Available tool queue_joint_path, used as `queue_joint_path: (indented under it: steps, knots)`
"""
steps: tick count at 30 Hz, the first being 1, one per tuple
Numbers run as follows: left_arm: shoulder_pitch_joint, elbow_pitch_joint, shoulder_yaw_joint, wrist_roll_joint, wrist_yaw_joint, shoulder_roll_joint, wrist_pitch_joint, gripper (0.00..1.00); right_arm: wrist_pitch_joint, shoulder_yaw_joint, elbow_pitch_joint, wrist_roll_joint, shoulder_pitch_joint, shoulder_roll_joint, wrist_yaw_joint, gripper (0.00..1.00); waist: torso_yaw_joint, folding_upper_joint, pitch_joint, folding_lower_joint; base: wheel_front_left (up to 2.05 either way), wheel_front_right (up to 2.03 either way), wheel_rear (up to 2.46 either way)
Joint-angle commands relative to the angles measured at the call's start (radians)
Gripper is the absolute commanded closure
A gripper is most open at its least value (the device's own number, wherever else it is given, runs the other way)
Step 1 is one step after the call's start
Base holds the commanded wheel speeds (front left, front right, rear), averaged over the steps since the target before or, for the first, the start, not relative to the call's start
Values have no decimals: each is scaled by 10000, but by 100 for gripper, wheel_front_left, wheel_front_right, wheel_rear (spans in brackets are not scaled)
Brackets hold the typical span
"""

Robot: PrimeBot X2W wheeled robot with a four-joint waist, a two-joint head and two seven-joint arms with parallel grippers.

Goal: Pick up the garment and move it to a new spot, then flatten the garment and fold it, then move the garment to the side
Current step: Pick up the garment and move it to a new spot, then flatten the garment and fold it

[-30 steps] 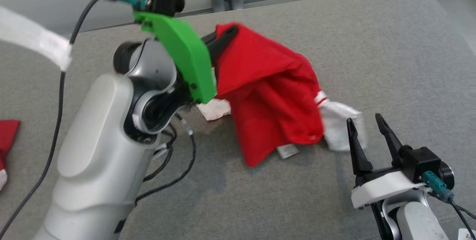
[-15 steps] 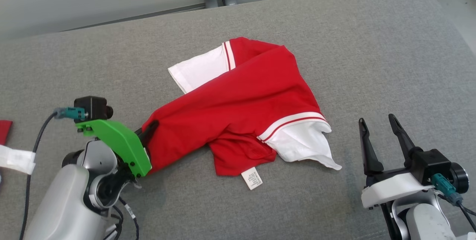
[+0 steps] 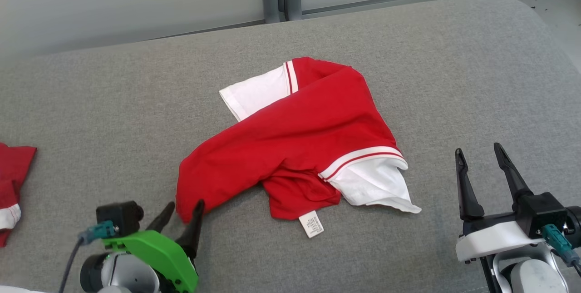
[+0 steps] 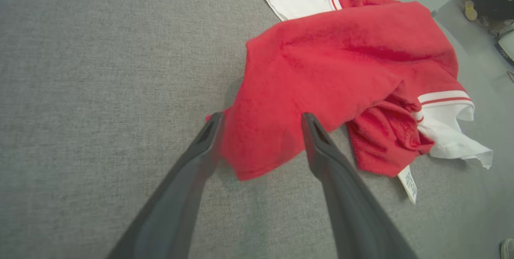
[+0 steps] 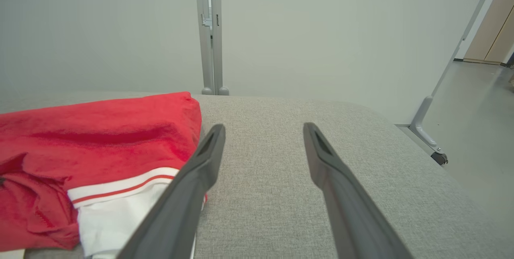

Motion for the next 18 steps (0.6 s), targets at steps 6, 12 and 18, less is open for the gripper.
queue_joint_path:
  steps: [6,12,18]
  knots:
    - [211,651,-275,433,118,-65,-433,0,-31,-3,-168,-166,136,-77,1,0,-41,65,174,0,0,0,0]
    - [-79,1654,-377,199,-263,-312,-594,0,-31,38,-125,-123,53,-62,1,0,-260,65,294,0,0,0,0]
    - [-427,2136,-280,169,-480,-440,-1111,0,-31,-32,-84,-77,99,-38,1,0,-343,65,409,0,0,0,0]
